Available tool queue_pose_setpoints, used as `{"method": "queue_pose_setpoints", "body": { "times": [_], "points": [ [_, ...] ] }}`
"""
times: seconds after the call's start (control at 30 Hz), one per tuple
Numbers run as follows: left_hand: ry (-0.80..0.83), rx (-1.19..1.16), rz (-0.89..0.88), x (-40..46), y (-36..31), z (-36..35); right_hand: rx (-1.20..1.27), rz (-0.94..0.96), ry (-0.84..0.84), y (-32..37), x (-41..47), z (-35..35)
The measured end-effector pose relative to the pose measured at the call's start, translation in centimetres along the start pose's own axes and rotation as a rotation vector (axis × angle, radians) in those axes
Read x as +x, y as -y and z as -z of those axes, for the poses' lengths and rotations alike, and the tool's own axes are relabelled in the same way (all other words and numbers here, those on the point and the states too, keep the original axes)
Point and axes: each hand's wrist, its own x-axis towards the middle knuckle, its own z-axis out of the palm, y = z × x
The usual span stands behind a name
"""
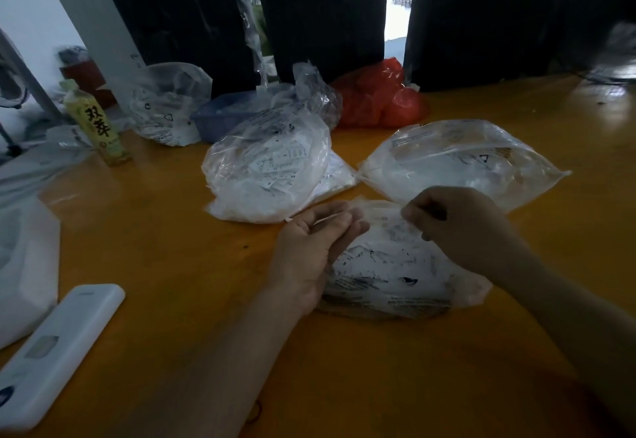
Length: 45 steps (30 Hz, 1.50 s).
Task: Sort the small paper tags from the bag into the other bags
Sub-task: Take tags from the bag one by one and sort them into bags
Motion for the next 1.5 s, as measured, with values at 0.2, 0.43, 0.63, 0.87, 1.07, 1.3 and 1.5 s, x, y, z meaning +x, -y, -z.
{"method": "queue_pose_setpoints", "body": {
  "times": [0.2, 0.43, 0.63, 0.87, 1.07, 1.3, 1.5],
  "points": [
    [0.020, 0.014, -0.005, -0.2, 0.0, -0.2, 0.228, -0.056, -0.084, 0.2, -0.1, 0.3],
    [0.006, 0.022, 0.007, -0.1, 0.0, -0.3, 0.261, -0.091, -0.056, -0.3, 0.2, 0.2],
    [0.022, 0.031, 0.019, -0.2, 0.0, -0.3, 0.330, -0.116, -0.035, -0.2, 0.1, 0.4],
    [0.055, 0.029, 0.023, -0.3, 0.0, -0.3, 0.479, -0.049, -0.186, 0.1, 0.2, 0.2],
    [0.101, 0.040, 0.020, -0.3, 0.0, -0.3, 0.208, 0.140, -0.096, 0.8, -0.3, -0.1],
    [0.131, 0.121, 0.014, -0.4, 0.2, -0.4, 0.184, 0.173, -0.147, 1.7, -0.8, 0.3],
    [0.149, 0.183, -0.016, -0.7, 0.2, -0.6, 0.078, 0.211, -0.107, 1.6, -0.9, 0.0]
  ]
}}
